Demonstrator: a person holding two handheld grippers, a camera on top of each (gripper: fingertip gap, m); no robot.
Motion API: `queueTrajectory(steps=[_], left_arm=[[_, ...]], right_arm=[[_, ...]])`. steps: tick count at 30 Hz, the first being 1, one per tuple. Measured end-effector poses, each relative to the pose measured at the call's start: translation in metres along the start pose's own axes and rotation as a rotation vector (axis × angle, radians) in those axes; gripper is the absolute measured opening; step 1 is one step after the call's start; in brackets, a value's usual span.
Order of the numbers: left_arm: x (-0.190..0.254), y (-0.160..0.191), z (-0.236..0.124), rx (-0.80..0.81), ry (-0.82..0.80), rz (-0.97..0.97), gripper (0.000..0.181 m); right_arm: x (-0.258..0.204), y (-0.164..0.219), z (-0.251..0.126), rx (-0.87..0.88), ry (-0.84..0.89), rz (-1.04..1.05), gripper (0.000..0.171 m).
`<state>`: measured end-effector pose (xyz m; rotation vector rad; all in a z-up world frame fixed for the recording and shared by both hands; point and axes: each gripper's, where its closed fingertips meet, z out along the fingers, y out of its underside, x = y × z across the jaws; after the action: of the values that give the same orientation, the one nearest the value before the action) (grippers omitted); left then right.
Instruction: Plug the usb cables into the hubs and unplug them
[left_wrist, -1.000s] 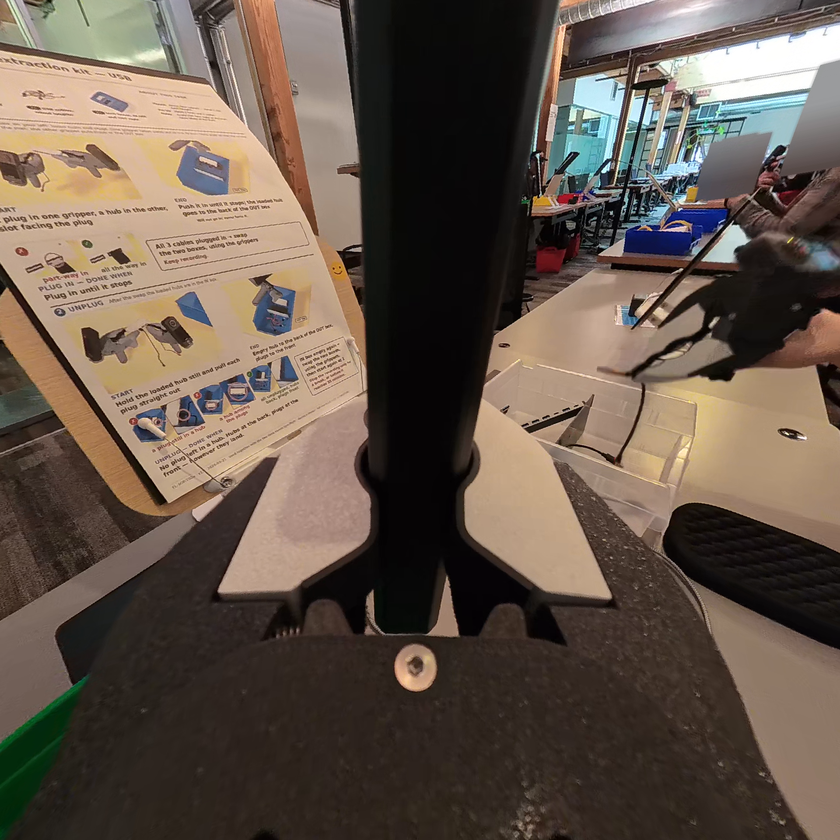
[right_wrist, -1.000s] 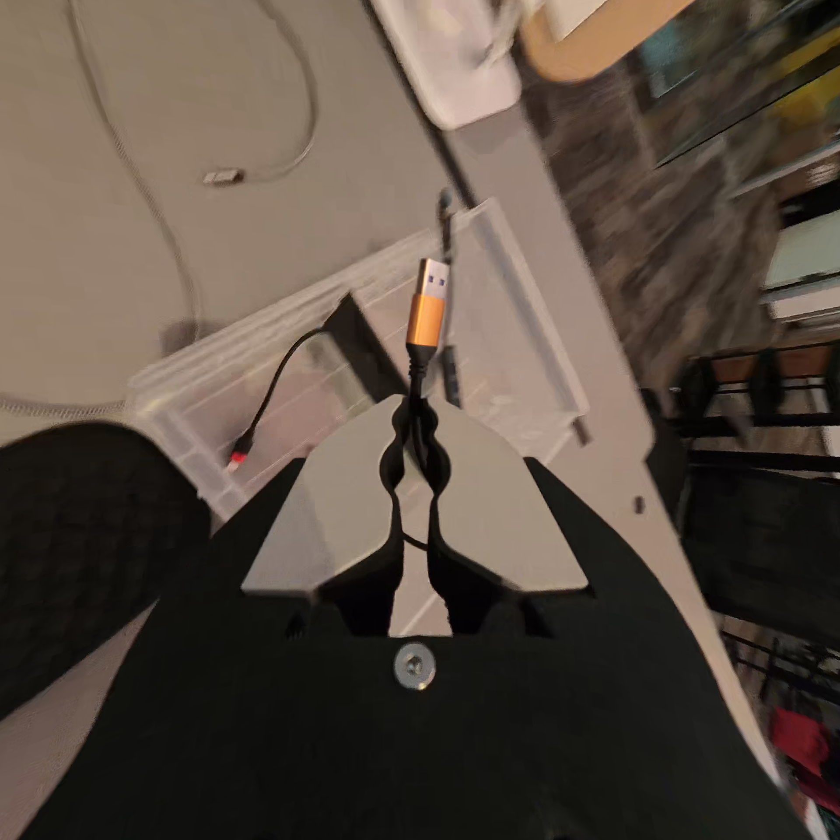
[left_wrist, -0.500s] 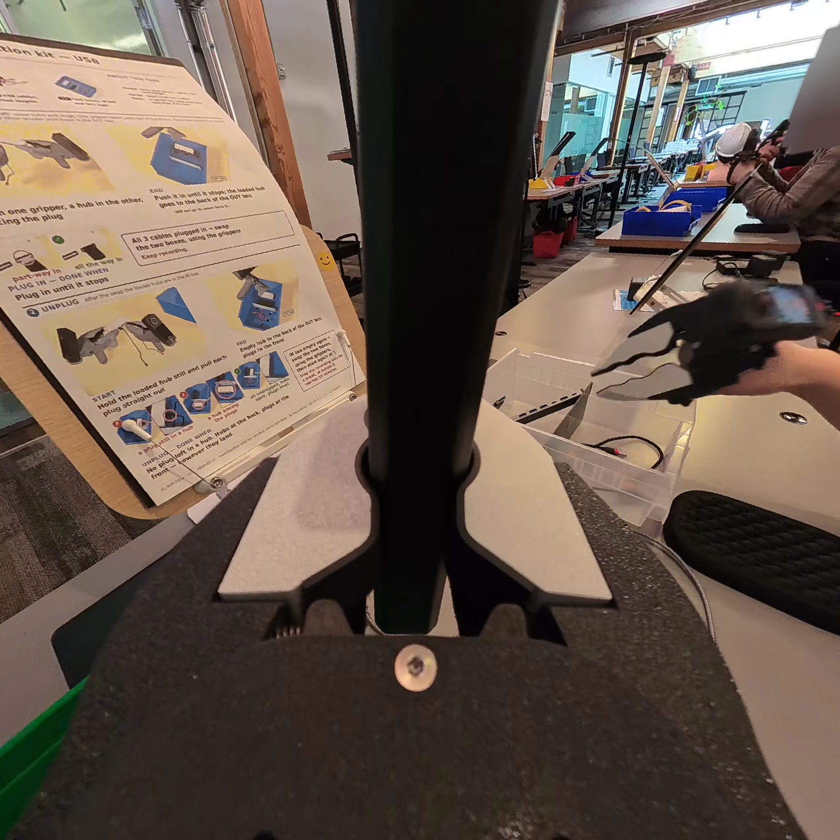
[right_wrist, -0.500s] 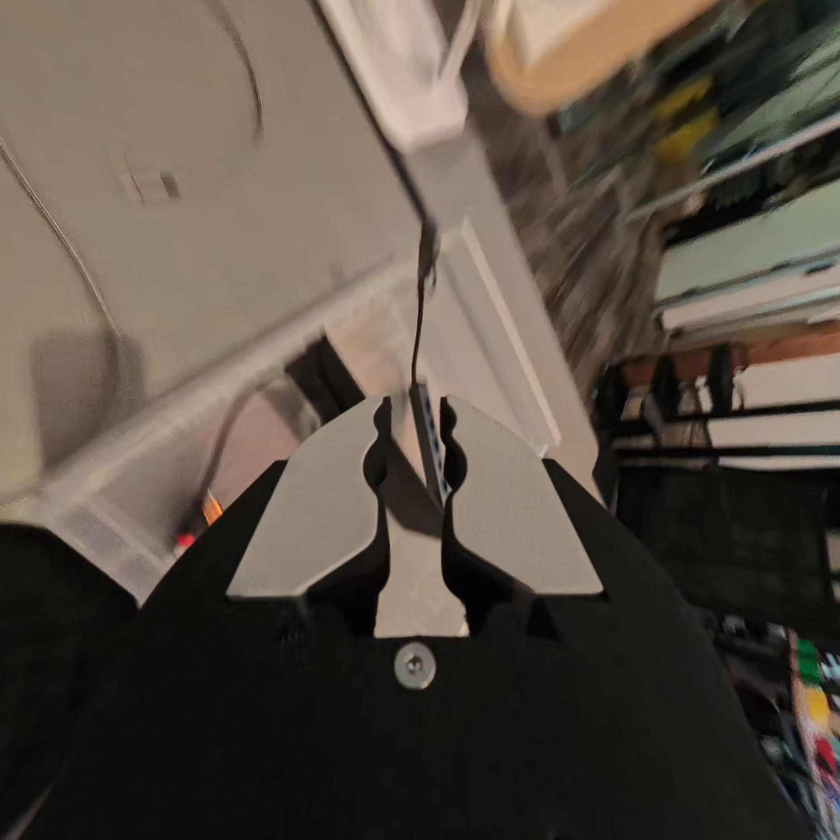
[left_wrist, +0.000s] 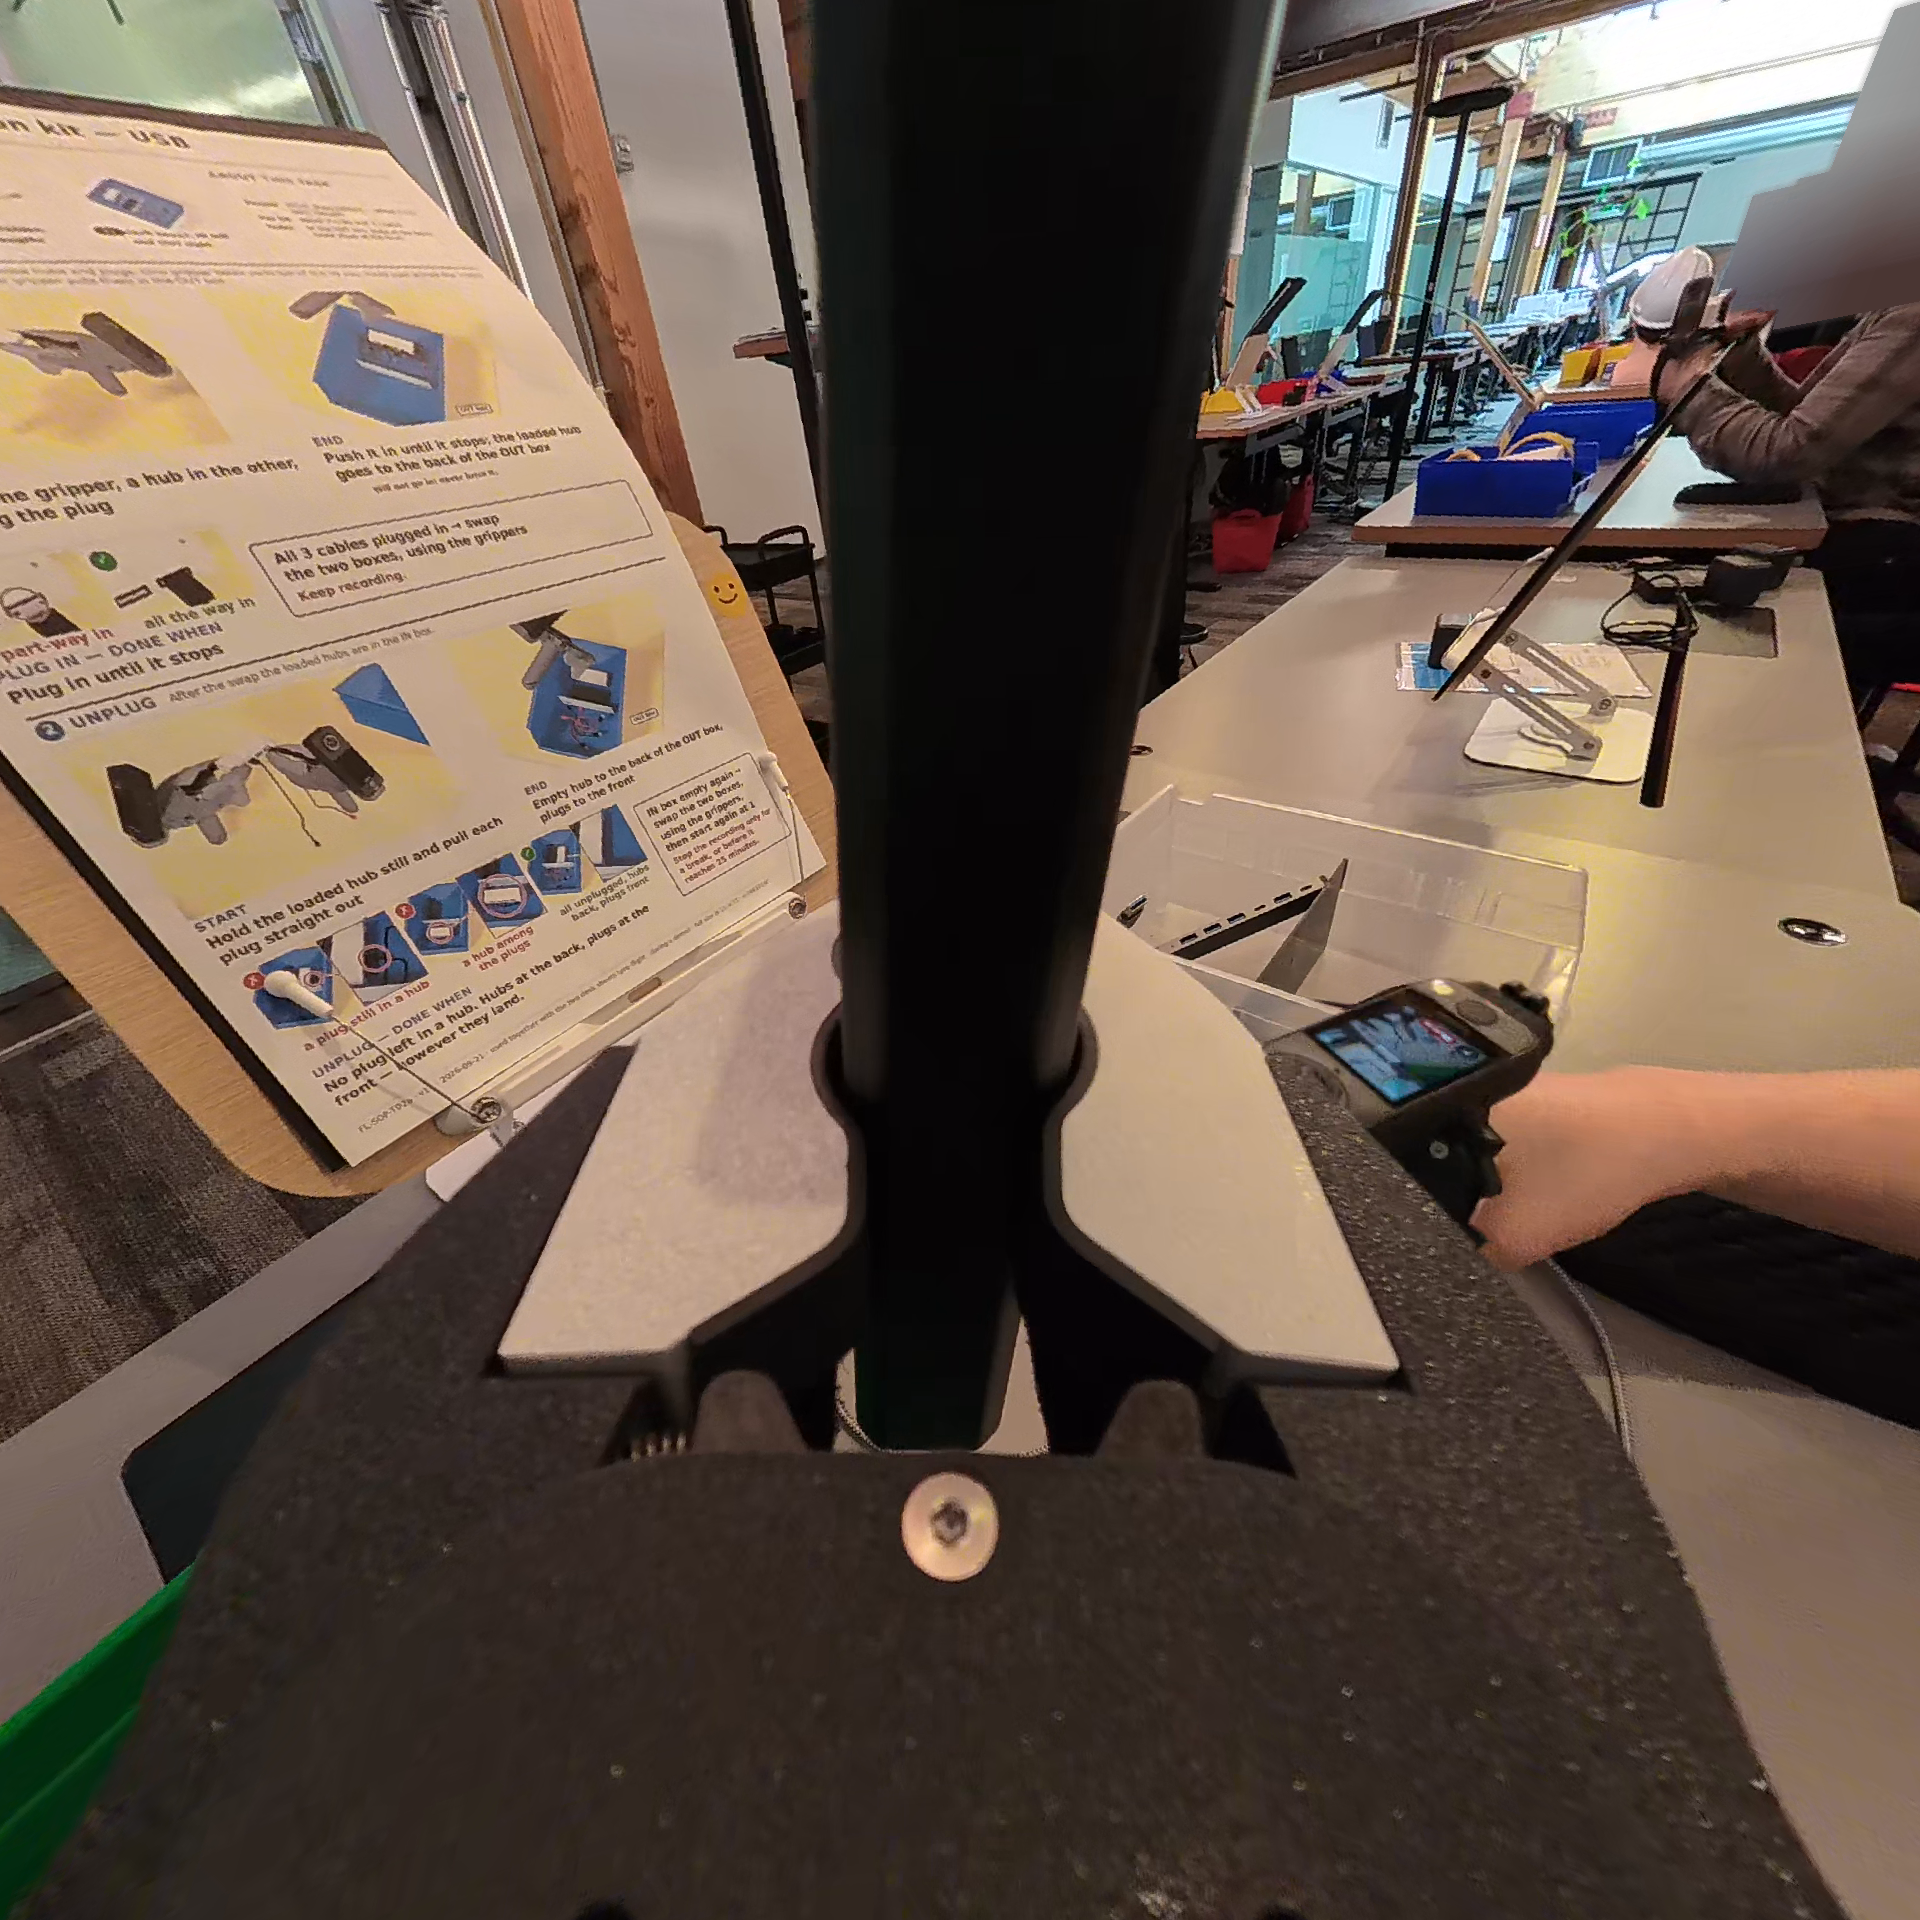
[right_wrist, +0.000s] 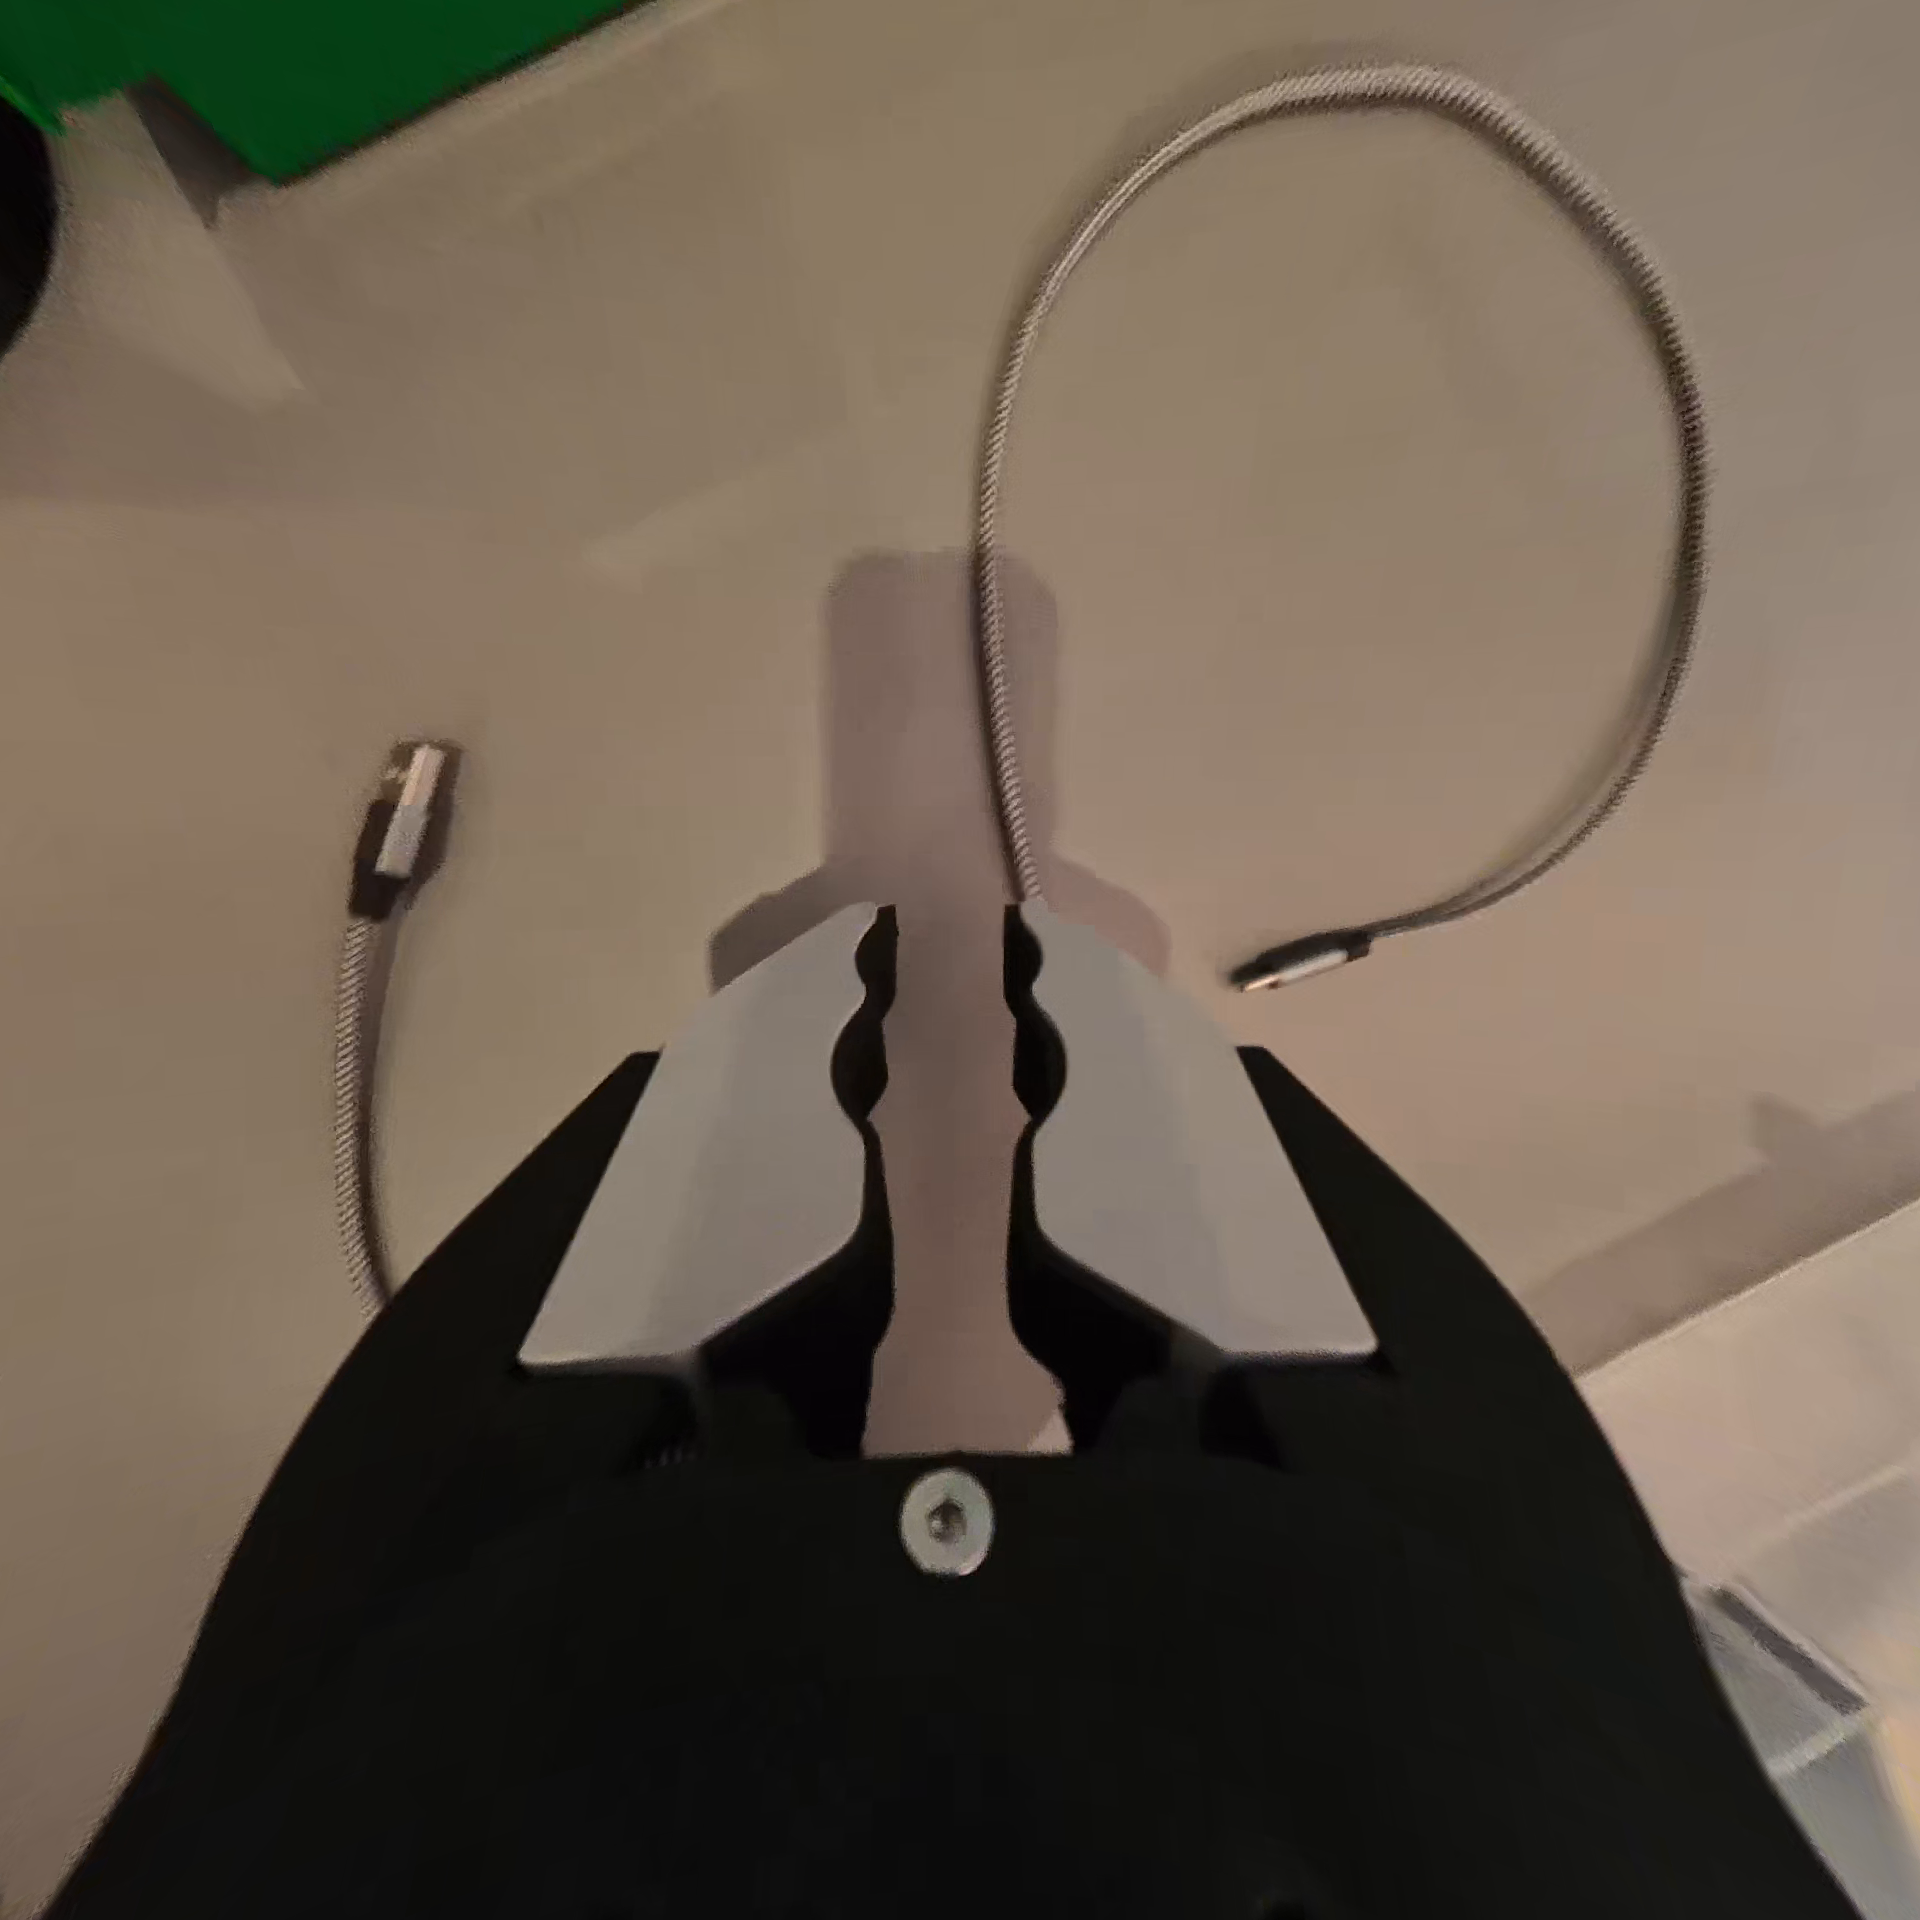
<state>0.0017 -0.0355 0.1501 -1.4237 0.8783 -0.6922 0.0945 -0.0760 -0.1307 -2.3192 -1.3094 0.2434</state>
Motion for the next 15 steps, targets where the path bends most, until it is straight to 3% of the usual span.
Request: queueTrajectory(steps=[1,10,12,15], left_arm=[[0.0,0.0,0.0,0.001,0.0,0.002,0.033],[0.004,-0.001,0.0,-0.004,0.019,0.003,0.032],[0.004,-0.001,0.0,-0.005,0.02,0.003,0.032],[0.004,0.0,0.0,-0.006,0.025,0.001,0.032]], right_arm=[[0.004,-0.002,0.002,-0.007,0.04,-0.023,0.021],[0.015,0.009,0.029,-0.087,-0.054,0.058,0.019],[0.014,0.01,0.028,-0.085,-0.076,0.019,0.005],[0.01,0.011,0.028,-0.108,-0.091,-0.005,0.004]])
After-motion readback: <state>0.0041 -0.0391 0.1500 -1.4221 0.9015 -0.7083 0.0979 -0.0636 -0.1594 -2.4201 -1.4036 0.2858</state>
